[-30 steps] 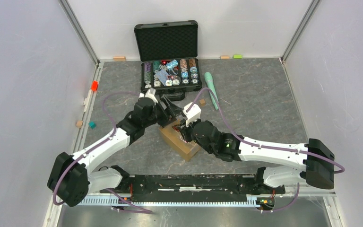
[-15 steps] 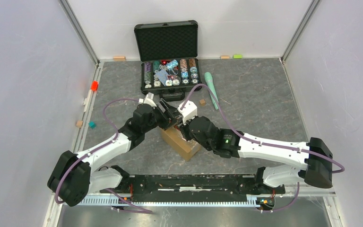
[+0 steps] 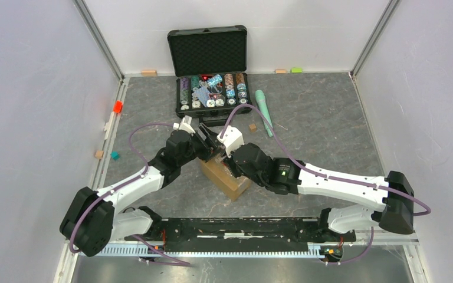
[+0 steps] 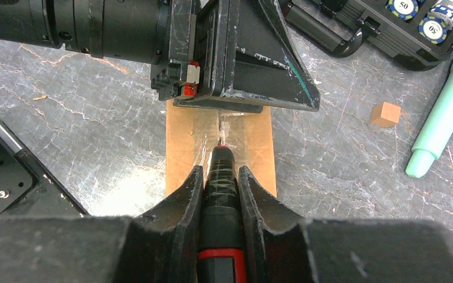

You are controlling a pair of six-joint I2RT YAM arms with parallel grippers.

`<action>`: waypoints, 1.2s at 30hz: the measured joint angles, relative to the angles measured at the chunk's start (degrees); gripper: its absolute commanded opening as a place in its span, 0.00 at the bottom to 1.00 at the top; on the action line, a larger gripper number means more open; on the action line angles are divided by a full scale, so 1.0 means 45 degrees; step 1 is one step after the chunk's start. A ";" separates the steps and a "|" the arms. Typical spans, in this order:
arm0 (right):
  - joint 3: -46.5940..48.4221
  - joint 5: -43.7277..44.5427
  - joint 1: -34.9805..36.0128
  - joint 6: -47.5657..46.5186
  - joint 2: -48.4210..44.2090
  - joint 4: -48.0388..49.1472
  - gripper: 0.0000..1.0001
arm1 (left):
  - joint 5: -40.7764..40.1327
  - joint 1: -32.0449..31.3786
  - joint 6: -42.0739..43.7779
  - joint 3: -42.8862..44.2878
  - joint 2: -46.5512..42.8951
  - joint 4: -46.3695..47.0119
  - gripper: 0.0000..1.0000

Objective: Unpack the express box

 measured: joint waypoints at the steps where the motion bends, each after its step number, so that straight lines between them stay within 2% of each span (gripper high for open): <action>1: 0.0000 -0.0024 0.0000 -0.0005 0.0000 -0.0010 0.00 | 0.0000 0.0000 0.0000 0.0000 0.0005 0.0000 0.80; 14: -0.0243 0.0078 0.0427 0.0141 -0.0933 -0.1146 0.00 | 0.0102 0.0073 0.0005 -0.0092 0.0121 0.0209 0.80; 36: -0.1739 0.0704 0.1001 0.1462 -0.2880 -0.1438 0.00 | 0.0423 0.0253 0.0044 -0.0039 0.0403 0.0539 0.80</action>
